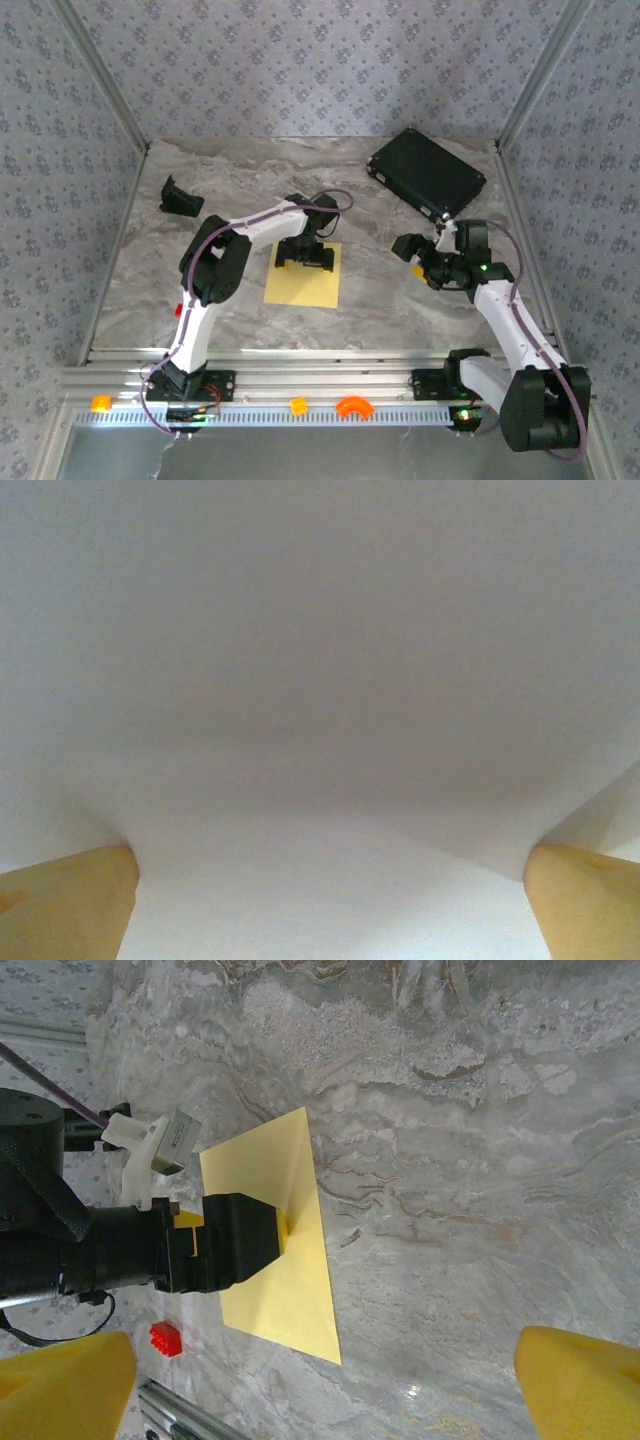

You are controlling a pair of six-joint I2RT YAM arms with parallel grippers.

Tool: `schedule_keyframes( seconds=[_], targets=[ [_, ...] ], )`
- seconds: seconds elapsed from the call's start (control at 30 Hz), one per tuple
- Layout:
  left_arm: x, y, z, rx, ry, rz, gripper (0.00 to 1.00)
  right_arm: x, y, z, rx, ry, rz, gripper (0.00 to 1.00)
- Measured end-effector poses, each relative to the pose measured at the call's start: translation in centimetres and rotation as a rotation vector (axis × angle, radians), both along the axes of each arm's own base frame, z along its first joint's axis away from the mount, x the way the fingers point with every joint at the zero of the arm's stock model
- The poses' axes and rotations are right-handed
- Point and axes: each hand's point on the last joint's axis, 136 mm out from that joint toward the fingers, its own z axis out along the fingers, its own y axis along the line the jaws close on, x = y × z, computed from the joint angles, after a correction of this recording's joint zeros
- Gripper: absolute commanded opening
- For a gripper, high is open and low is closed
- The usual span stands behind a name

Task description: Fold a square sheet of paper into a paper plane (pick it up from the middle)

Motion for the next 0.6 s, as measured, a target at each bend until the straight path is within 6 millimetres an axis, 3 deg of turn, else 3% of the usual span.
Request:
schedule_keyframes(
  seconds=[0.4, 0.53, 0.6],
  targets=[
    [-0.14, 0.06, -0.13, -0.026, -0.021, -0.005, 0.92, -0.07, -0.42, -0.45, -0.023, 0.016, -0.019, 0.99],
    [-0.22, 0.12, -0.04, -0.028, -0.023, -0.009, 0.74, -0.27, -0.58, -0.74, -0.032, 0.032, -0.026, 0.99],
    [-0.35, 0.15, 0.04, -0.032, -0.023, -0.009, 0.70, -0.31, -0.67, -0.82, -0.034, 0.038, -0.033, 0.99]
  ],
)
